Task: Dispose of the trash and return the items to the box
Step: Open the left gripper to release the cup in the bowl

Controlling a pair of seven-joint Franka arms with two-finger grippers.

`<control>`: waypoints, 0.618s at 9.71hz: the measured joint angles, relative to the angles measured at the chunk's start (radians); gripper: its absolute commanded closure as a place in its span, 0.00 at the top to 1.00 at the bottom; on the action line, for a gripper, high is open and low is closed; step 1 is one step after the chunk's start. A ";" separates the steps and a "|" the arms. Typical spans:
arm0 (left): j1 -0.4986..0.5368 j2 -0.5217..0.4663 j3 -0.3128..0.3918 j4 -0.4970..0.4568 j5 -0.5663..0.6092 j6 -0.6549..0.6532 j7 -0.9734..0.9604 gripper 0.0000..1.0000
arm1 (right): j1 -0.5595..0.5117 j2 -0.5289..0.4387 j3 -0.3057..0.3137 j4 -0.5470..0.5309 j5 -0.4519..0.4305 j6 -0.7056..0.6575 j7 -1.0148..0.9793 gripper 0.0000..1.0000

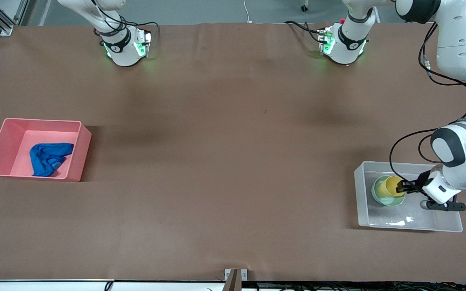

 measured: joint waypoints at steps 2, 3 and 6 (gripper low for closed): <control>-0.013 -0.092 0.000 0.004 0.004 -0.003 -0.002 1.00 | 0.000 0.000 0.000 0.000 0.000 0.000 0.000 1.00; -0.019 -0.168 0.000 -0.016 0.022 -0.011 -0.012 1.00 | -0.001 0.000 0.000 -0.001 0.000 0.000 0.000 1.00; -0.019 -0.429 -0.050 -0.114 0.159 -0.142 -0.146 1.00 | -0.002 0.001 0.000 -0.001 0.000 0.000 0.000 1.00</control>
